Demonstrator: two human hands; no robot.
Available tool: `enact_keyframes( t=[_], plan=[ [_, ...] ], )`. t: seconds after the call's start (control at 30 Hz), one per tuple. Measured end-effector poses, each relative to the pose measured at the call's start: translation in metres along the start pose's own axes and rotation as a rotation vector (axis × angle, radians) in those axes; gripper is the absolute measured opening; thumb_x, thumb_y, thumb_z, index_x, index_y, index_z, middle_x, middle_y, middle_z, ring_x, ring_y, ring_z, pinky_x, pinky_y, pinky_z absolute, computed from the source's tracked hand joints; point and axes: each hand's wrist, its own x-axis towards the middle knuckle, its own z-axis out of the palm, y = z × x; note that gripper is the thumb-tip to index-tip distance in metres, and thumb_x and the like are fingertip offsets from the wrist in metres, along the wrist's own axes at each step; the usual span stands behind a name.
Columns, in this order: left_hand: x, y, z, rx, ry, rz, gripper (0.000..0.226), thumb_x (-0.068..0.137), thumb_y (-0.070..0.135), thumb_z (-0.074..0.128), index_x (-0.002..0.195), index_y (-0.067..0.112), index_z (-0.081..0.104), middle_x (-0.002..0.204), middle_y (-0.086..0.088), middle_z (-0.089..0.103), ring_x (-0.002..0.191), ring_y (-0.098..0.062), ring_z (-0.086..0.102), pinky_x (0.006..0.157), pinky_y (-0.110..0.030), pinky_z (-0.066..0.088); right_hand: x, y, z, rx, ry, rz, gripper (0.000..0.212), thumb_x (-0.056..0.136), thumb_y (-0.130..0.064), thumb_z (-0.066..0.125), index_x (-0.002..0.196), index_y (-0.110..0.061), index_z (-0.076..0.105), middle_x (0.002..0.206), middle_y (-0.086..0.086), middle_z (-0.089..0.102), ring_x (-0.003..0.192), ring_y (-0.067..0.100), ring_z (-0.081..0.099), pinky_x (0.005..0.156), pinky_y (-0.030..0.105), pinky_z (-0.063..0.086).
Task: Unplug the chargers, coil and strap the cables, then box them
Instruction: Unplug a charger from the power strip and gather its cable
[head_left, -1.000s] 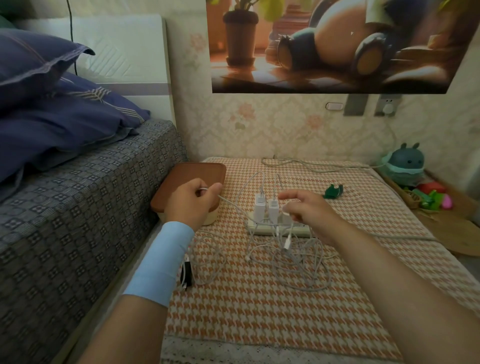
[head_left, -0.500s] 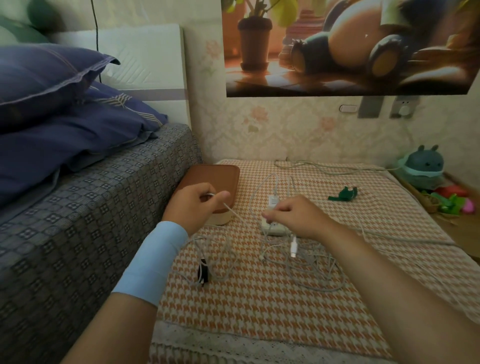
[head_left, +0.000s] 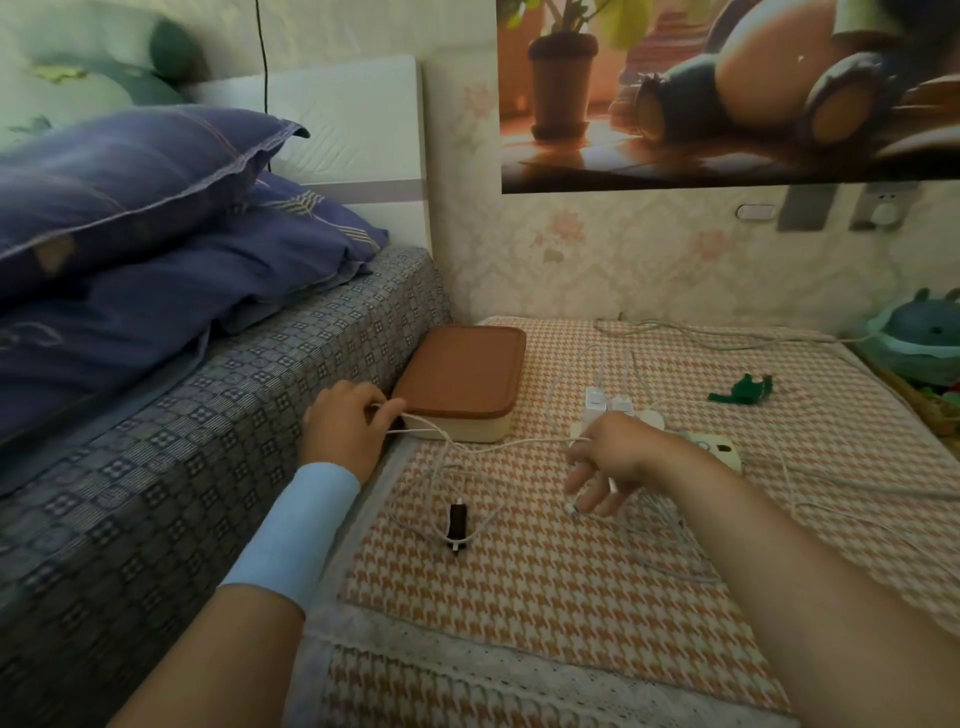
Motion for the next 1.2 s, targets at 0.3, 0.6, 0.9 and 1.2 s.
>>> enact_keyframes(
  t=[0.3,0.6,0.9,1.2],
  plan=[
    [-0.024,0.028,0.021,-0.01,-0.518,-0.046,0.014,0.09,0.041,0.066,0.099,0.031,0.062,0.101,0.005,0.058,0.085,-0.016,0.06,0.073,-0.033,0.053,0.016,-0.014,0.029,0.509,-0.109,-0.11,0.035,0.109,-0.042,0.034,0.129,-0.023,0.056,0.059,-0.004,0.032,0.047,0.009,0.022,0.039,0.021,0.021],
    [-0.043,0.042,0.048,0.071,-0.727,-0.059,0.025,0.083,0.04,0.072,0.077,0.023,0.055,0.08,0.001,0.059,0.069,-0.016,0.053,0.059,-0.029,0.047,0.026,-0.017,0.041,0.258,0.411,-0.552,0.041,0.111,-0.028,0.03,0.15,-0.034,0.043,0.089,0.004,0.066,0.048,0.008,0.047,0.053,0.022,0.038],
    [-0.043,0.056,0.074,0.14,-0.738,-0.181,0.026,0.088,0.028,0.065,0.106,0.02,0.048,0.092,-0.002,0.057,0.073,-0.017,0.054,0.07,-0.035,0.054,0.015,0.006,0.02,-0.012,0.025,-0.294,0.025,0.103,-0.015,0.051,0.098,-0.005,0.073,0.054,-0.004,0.062,0.039,0.01,0.042,0.039,0.023,0.031],
    [-0.025,0.105,0.05,-0.58,-0.686,-0.391,0.029,0.08,0.034,0.077,0.097,0.013,0.064,0.092,-0.009,0.072,0.065,-0.023,0.066,0.058,-0.03,0.052,-0.015,0.002,0.008,-0.091,-0.269,-0.011,0.036,0.104,-0.035,0.041,0.129,-0.019,0.062,0.102,0.002,0.079,0.048,0.014,0.016,0.048,0.028,0.021]
  ],
)
